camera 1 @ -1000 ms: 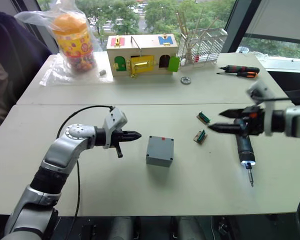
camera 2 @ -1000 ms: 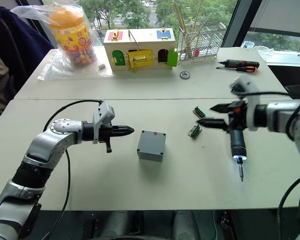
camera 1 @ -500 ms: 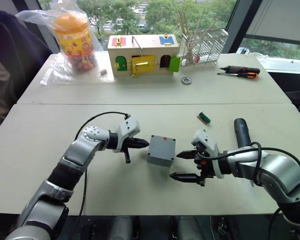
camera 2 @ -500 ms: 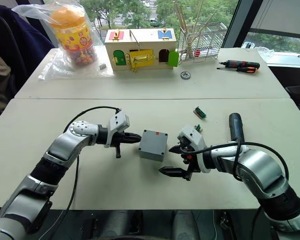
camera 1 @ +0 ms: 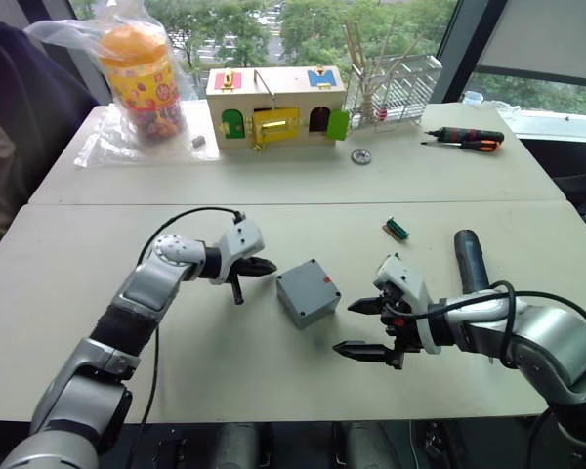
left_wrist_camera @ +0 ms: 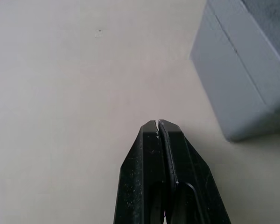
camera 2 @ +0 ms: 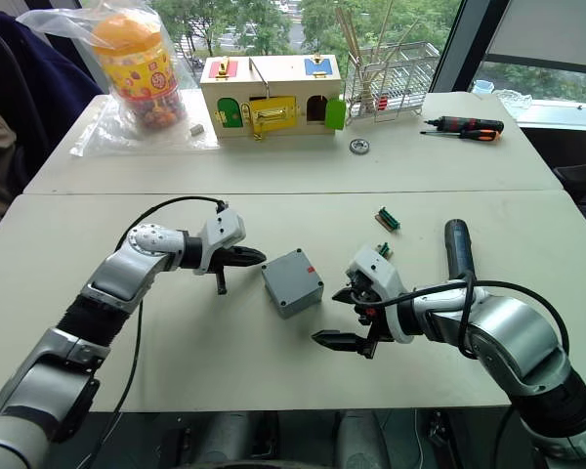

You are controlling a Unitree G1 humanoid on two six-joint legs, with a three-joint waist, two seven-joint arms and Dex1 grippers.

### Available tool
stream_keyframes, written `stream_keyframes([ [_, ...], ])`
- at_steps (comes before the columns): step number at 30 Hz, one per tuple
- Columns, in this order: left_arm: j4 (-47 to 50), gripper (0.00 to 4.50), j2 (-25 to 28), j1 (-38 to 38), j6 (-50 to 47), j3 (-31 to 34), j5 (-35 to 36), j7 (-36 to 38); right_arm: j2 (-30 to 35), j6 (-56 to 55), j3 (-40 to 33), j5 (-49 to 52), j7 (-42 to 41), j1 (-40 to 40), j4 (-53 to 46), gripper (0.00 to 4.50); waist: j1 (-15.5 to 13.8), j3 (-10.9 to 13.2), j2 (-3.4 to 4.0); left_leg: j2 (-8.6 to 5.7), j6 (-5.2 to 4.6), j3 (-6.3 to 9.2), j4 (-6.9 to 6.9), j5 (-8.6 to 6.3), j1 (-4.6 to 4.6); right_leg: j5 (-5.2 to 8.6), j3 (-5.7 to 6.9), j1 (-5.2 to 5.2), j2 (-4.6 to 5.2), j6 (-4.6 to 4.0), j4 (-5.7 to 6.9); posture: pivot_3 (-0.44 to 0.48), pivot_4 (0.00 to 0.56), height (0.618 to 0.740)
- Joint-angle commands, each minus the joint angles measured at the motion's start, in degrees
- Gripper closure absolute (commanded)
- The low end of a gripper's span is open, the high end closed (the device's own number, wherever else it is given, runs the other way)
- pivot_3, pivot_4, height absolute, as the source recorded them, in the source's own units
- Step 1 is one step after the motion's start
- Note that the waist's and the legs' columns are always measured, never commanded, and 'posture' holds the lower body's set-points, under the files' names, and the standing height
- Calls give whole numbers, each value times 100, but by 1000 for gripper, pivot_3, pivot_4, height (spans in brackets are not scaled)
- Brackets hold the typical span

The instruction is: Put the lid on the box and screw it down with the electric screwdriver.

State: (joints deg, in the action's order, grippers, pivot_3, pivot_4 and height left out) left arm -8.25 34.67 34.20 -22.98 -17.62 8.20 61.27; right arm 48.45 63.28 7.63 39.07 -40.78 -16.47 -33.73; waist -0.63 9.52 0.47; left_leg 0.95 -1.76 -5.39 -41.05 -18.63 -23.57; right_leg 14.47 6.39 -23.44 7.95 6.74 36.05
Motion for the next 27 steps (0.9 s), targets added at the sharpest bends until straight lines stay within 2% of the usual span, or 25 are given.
stream_keyframes([
  [1,925,4500,315,-315,-413,114,292,371,-23,-440,159,-365,-77,-141,237,32,-7,0,0,-2,0,0,-1,0,0,0,0,1,2,0,1,0,150,711],
  [4,1484,4500,398,-583,-836,141,571,496,-123,-687,390,-571,-198,-295,493,32,-20,0,0,-2,0,0,-4,0,0,0,0,2,4,0,0,0,150,711],
  [9,1704,4500,124,-614,-1093,104,608,244,-280,-704,547,-541,-432,-466,538,32,-16,1,-1,-1,0,3,-6,0,0,0,0,4,1,0,3,0,150,711],
  [15,1474,4500,-145,-475,-932,26,435,79,-328,-531,575,-429,-554,-475,394,32,-19,1,-1,-2,0,2,-6,0,0,0,1,4,0,0,3,0,150,711],
  [27,1066,4500,-344,-322,-609,-13,302,64,-456,-156,413,-307,-347,-319,93,32,-16,1,-1,-2,0,2,-7,0,0,0,1,4,0,0,3,0,150,711],
])
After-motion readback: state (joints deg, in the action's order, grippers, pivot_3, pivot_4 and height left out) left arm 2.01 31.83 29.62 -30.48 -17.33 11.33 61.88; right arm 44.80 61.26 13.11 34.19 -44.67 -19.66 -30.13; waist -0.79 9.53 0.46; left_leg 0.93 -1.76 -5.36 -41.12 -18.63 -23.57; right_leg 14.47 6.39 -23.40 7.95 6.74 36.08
